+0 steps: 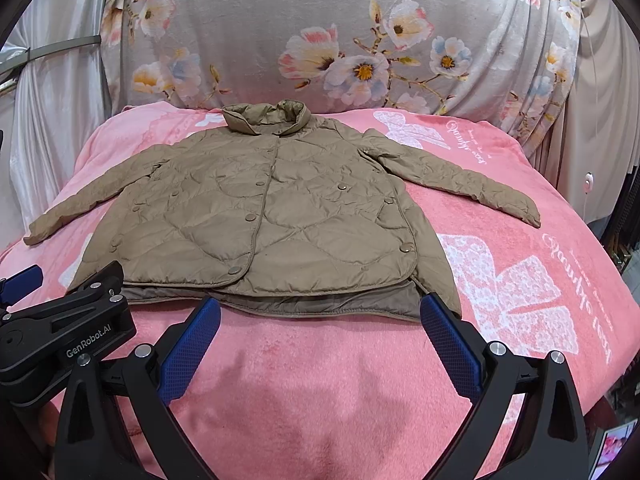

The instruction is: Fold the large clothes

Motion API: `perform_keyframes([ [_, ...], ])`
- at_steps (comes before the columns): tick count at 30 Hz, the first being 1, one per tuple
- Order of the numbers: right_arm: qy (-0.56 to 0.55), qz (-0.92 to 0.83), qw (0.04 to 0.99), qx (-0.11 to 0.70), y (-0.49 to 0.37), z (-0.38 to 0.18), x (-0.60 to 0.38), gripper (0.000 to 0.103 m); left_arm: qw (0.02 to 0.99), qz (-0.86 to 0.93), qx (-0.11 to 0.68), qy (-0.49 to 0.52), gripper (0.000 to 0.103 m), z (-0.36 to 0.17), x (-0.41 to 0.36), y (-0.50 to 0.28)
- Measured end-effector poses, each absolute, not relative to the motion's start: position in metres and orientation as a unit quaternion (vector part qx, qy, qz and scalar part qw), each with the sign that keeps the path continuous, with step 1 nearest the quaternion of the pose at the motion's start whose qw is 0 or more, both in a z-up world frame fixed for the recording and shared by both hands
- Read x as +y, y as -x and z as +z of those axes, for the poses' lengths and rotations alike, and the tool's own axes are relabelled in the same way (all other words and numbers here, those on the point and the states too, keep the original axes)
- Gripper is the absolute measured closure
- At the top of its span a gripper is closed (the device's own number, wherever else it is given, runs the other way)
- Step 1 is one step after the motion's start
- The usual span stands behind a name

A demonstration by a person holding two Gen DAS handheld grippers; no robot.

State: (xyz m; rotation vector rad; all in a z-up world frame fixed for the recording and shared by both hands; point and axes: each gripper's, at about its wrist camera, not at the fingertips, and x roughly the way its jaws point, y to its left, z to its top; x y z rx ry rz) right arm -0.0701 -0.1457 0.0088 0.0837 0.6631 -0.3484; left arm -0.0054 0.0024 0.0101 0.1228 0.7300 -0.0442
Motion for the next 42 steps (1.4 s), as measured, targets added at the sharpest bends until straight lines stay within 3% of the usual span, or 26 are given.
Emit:
perform_keyframes([
  [42,-0.042,-0.171,0.93,0.322,0.0712,0.0083,-0.1432,0.005,0.932,-0.021,0.356,-0.057,0.008,0.0159,0.0121,0.0061],
])
